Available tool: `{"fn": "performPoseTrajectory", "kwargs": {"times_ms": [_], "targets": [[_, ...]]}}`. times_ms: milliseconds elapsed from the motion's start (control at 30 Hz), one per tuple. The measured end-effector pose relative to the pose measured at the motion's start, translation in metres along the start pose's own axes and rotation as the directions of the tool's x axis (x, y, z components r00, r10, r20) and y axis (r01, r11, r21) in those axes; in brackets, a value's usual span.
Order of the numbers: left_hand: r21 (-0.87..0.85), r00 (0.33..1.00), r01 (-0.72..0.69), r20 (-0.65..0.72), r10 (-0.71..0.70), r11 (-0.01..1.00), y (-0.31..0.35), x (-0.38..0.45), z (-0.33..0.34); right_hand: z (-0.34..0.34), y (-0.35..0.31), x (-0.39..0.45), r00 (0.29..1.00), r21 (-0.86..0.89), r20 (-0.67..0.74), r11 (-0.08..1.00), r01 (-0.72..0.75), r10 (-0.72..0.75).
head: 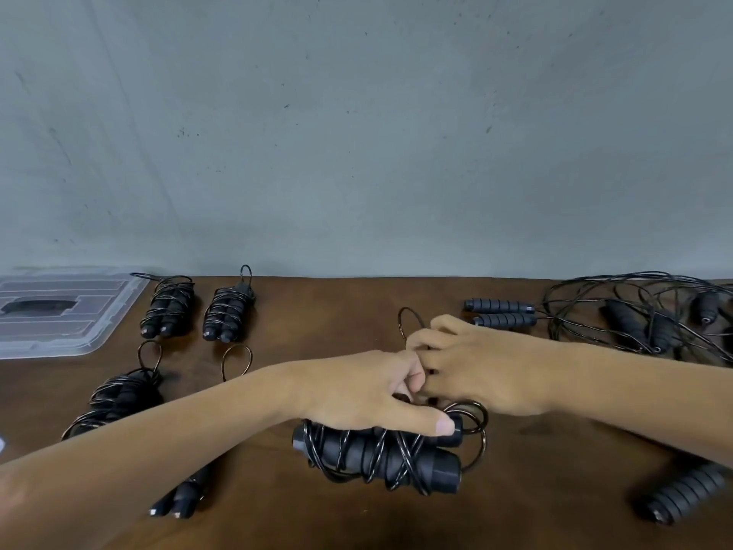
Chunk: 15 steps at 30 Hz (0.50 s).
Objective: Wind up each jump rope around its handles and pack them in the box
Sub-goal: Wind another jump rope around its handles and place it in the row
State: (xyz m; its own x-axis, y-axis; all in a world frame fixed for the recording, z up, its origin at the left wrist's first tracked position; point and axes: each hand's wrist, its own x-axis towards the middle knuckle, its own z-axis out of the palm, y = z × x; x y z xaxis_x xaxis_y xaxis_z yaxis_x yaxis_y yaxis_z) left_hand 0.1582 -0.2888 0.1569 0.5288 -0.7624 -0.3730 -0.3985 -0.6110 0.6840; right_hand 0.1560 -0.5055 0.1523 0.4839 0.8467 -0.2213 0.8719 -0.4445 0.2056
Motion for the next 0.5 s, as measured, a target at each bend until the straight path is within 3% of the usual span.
{"fn": "performPoseTrajectory", "kwargs": {"times_ms": [133,267,367,500], "targets": [[0.038,0.999,0.037,0.018,-0.038,0.999,-0.005,0.0,0.001,-0.004,0.015,0.012,1.0,-0.14,-0.021,0.99,0.001,-0.004],[0.023,0.999,0.034,0.001,-0.034,0.999,-0.007,0.001,-0.001,-0.013,0.025,0.023,0.98,-0.253,-0.19,0.967,0.013,-0.063],[-0.025,0.999,0.046,0.017,-0.045,0.999,-0.01,0.007,-0.002,-0.031,0.022,0.031,0.969,-0.365,-0.227,0.931,0.006,-0.095],[-0.045,0.996,0.05,-0.073,-0.054,0.998,-0.02,0.011,-0.005,-0.046,0.019,0.032,0.959,-0.396,-0.27,0.918,-0.026,-0.089]]}}
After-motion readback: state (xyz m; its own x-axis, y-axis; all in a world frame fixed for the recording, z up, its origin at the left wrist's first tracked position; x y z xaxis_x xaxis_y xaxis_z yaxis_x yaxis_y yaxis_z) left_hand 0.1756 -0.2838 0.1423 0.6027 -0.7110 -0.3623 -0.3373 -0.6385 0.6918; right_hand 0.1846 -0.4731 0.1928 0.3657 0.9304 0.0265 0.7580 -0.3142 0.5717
